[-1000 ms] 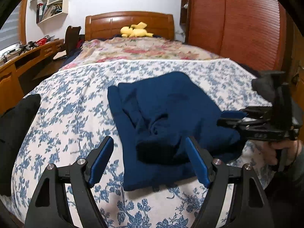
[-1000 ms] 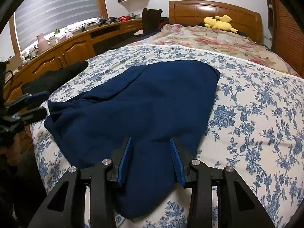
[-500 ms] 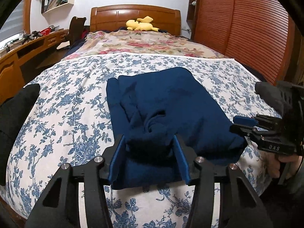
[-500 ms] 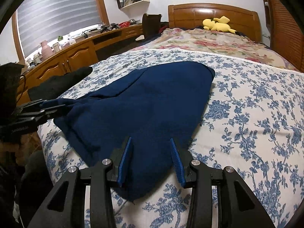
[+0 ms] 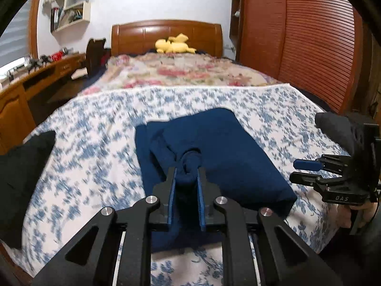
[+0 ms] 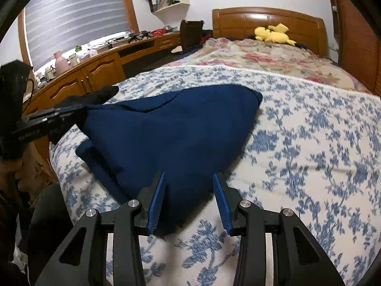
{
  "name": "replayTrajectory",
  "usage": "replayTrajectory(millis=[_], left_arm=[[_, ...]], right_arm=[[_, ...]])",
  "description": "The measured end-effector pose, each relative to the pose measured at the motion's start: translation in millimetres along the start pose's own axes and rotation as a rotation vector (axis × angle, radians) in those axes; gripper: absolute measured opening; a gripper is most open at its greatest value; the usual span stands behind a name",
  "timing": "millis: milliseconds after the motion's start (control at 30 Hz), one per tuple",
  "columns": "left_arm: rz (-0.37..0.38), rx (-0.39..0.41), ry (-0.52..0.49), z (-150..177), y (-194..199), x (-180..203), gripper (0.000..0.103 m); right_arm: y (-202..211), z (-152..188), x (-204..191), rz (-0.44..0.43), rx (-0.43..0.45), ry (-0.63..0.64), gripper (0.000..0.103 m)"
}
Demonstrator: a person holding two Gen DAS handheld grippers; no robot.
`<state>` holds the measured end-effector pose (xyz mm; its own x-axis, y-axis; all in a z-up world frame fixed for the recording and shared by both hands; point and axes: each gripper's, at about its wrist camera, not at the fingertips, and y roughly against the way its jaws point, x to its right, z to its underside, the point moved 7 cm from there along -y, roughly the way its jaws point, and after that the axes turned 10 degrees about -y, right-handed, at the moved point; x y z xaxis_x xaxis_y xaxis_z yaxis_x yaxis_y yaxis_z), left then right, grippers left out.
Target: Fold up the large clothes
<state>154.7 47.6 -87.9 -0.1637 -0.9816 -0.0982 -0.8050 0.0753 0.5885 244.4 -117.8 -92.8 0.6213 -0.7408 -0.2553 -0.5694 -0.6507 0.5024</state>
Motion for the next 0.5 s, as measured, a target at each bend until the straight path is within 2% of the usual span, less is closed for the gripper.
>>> replayTrajectory(millis=[100, 300, 500], left_arm=[[-0.024, 0.006, 0.007, -1.2, 5.3, -13.4, 0.016], [-0.030, -0.034, 0.067, 33.5, 7.0, -39.4, 0.016], [0.002, -0.079, 0.120, 72.5, 2.1, -42.5, 0.016]], right_arm=[[0.8, -10.8, -10.7, -0.031, 0.017, 0.003, 0.042], [-16.2, -17.0, -34.3, -0.087, 0.007, 0.023, 0.042], [-45.5, -5.0, -46.4, -0.074, -0.069, 0.066, 0.042]])
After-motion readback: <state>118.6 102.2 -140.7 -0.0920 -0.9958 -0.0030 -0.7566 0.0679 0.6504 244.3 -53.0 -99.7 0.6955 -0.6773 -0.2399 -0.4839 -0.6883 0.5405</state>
